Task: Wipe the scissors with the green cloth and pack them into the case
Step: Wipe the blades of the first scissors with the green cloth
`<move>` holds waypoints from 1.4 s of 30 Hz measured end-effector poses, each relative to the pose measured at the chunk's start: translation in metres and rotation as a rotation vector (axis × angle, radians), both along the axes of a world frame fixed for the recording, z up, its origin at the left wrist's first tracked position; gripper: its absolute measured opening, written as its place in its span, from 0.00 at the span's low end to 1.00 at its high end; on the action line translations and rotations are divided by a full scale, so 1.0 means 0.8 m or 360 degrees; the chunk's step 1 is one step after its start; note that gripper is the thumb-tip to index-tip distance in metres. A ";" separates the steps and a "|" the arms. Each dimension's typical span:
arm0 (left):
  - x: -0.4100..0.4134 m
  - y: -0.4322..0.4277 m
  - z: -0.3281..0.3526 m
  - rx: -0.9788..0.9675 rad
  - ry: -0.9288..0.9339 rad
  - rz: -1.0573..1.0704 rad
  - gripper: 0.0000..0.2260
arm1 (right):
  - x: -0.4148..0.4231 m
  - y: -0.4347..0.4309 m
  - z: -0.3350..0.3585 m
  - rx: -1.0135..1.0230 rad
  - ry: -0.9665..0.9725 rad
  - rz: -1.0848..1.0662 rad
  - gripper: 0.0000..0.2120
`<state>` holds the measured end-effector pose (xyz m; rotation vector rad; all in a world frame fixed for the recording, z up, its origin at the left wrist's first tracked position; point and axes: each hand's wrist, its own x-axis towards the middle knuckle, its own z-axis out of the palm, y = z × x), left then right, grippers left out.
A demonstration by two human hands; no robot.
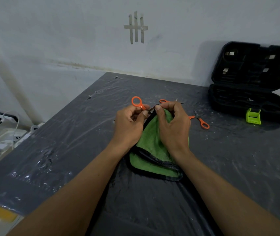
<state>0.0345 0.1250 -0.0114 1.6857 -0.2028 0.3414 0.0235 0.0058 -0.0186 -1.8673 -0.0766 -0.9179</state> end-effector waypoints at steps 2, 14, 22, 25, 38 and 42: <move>-0.002 0.000 0.002 -0.0060 0.0014 0.0009 0.07 | 0.001 -0.002 0.001 0.0077 0.0053 -0.0031 0.03; 0.003 -0.009 -0.002 -0.0522 0.0237 0.0161 0.04 | -0.001 0.005 0.004 -0.0047 0.0064 0.0103 0.05; -0.001 -0.020 -0.006 -0.0473 0.0097 0.0123 0.08 | 0.003 0.007 0.003 -0.0095 0.0104 0.0099 0.05; -0.001 -0.019 -0.007 -0.0463 0.0110 0.0129 0.09 | 0.004 0.008 0.001 -0.0111 0.0132 0.0087 0.04; -0.005 -0.016 -0.002 -0.0532 0.0192 0.0102 0.09 | 0.005 0.006 -0.002 -0.0085 0.0202 -0.0041 0.06; -0.005 -0.014 -0.001 -0.0599 0.0212 0.0150 0.06 | 0.004 0.004 0.000 -0.0045 0.0161 -0.0029 0.04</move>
